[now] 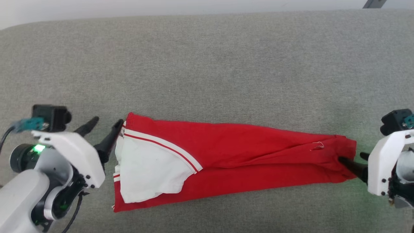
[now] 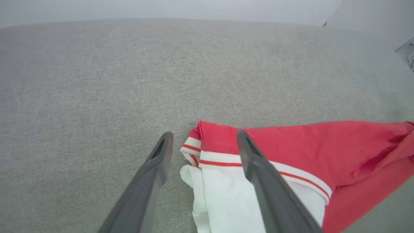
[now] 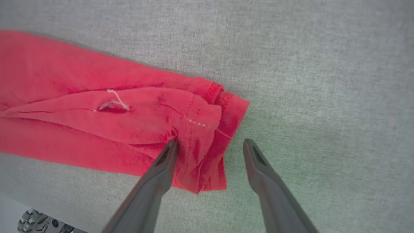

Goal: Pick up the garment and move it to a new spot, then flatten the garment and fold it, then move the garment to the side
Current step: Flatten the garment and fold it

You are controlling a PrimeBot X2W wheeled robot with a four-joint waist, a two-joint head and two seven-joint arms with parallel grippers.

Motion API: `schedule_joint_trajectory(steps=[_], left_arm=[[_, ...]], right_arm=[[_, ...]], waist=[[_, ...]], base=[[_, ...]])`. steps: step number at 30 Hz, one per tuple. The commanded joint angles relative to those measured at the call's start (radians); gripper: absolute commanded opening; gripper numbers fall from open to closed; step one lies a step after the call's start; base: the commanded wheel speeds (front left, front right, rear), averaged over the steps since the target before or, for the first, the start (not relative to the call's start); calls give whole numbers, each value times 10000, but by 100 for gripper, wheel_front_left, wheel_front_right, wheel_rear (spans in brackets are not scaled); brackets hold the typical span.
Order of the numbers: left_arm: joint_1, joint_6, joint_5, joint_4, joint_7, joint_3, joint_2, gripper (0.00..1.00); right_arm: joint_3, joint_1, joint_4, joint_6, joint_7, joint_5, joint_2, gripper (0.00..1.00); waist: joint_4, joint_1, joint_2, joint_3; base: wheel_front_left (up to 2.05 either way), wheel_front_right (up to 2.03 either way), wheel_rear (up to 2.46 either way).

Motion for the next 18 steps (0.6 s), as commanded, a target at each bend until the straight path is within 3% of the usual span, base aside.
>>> schedule_joint_trajectory(steps=[1, 8, 12, 14, 15, 18], left_arm=[[249, -9, 76, 8, -396, 136, -46, 100], [1262, -280, 339, 306, -2957, 669, -287, 100], [1702, -538, 488, 762, -3850, 975, -538, 100], [1915, -689, 530, 971, -4050, 1281, -820, 100], [2047, -770, 638, 1061, -4102, 1445, -936, 100], [2294, -917, 859, 1177, -4143, 1968, -1305, 100]], right_arm=[[61, -37, 120, -2, 4, 26, 91, 100], [776, -746, 1441, -2, -298, 320, 253, 100], [1441, -1131, 2305, -1, -333, 565, 397, 100], [1800, -1294, 2667, 1, -247, 728, 399, 38], [1958, -1386, 2739, 1, -329, 803, 405, 0], [2057, -1533, 3015, -1, -444, 949, 351, 0]], waist=[[56, 0, 0, 16], [424, 0, 0, 134], [637, 0, 0, 179], [725, 0, 0, 209], [761, 0, 0, 218], [828, 0, 0, 225]], base=[[0, 0, 0], [0, 0, 0], [0, 0, 0], [0, 0, 0], [0, 0, 0], [0, 0, 0]])
